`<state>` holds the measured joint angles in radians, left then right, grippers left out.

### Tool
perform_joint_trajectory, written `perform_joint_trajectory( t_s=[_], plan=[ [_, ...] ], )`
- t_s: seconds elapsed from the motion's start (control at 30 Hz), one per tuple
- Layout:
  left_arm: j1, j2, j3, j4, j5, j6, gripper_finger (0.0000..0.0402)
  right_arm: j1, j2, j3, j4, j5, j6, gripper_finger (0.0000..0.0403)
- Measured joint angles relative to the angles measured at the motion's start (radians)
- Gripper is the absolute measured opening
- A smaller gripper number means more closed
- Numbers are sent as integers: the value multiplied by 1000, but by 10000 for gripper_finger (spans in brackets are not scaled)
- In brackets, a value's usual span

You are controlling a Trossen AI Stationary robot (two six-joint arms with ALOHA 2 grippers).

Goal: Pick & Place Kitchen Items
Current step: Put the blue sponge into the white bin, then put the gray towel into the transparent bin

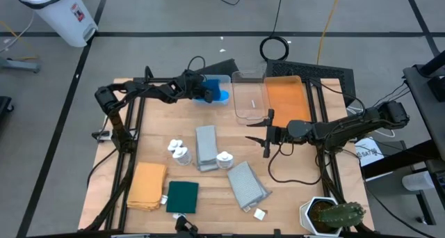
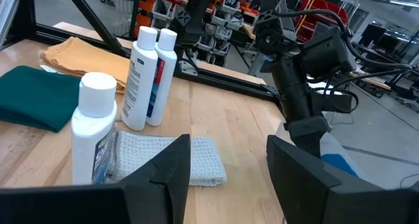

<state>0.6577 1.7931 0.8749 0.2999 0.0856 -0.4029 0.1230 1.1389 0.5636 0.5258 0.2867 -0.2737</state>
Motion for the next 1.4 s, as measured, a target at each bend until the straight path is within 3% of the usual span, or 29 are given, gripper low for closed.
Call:
perform_joint_trajectory(
  t_s=[0.37,0.67,0.83,0.97,1.1,1.4],
  plan=[
    [0,-14,0,-6,18,-23,163,0,0,0,0,0,0,169],
    [5,-194,0,-64,93,-6,253,3,0,0,-1,0,0,169],
    [-8,-336,0,-180,207,55,268,3,0,0,-2,-1,0,169],
    [-55,-387,0,-365,229,130,263,3,0,0,-3,-1,0,169],
    [-126,-363,0,-527,230,203,255,3,0,0,-3,-1,-2,169],
    [-223,-235,0,-567,239,221,253,3,0,0,-3,-1,0,169]
  ],
)
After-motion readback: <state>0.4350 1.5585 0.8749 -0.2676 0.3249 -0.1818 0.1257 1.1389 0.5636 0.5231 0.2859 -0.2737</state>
